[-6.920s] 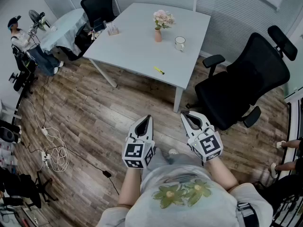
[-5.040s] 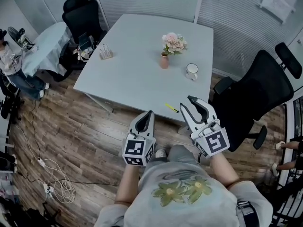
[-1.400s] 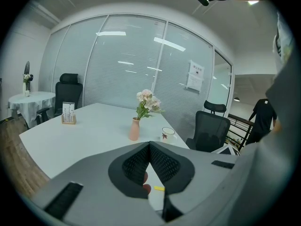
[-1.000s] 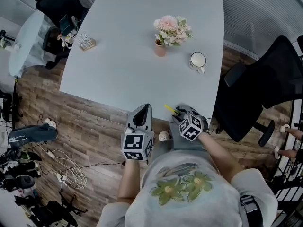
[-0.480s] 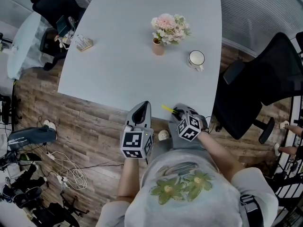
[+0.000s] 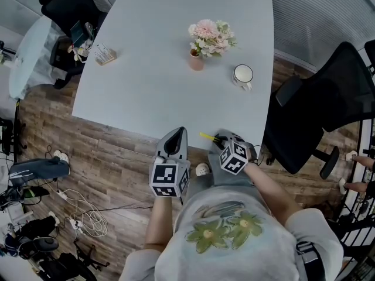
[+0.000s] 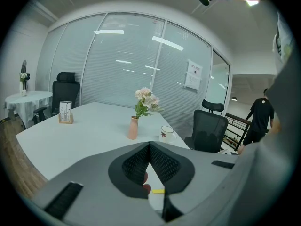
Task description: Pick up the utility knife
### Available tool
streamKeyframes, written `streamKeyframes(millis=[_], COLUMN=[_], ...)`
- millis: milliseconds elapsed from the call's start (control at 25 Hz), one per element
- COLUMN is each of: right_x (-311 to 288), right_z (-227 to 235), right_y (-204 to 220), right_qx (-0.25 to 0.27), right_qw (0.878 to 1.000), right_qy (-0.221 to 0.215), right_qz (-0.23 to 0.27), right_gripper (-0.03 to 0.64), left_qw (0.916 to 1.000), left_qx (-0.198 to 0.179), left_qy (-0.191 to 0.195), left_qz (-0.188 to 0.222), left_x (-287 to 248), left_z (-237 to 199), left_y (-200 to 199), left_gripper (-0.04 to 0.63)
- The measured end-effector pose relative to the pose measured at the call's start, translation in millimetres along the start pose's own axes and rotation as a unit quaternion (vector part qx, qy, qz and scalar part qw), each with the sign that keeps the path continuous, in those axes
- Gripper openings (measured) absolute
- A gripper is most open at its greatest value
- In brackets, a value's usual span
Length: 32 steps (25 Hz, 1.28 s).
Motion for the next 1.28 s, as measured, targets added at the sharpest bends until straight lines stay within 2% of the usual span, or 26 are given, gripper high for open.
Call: streamKeyframes(millis=[1280], right_x=[47.1], right_z=[14.7], right_y=[-42.3], right_qx=[-0.001], right_qw=[0.996], right_qy=[0.053], right_qz=[0.069], right_gripper=[0.072], left_qw=[0.9996], left_qx=[-0.003], left_qy=[0.001], left_qz=[0.027], left_x=[13.4], left_z=[-1.5], left_y=[-16.2], left_gripper=[0.003])
Point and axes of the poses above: the fingertips, and each gripper's own axes: x backward along the fingers, z to its right, y out of its underside, the point moved 8 cm from there along x, backward along the fingers, and after that the axes turned 8 degrees about z, right-handed, at the moved point
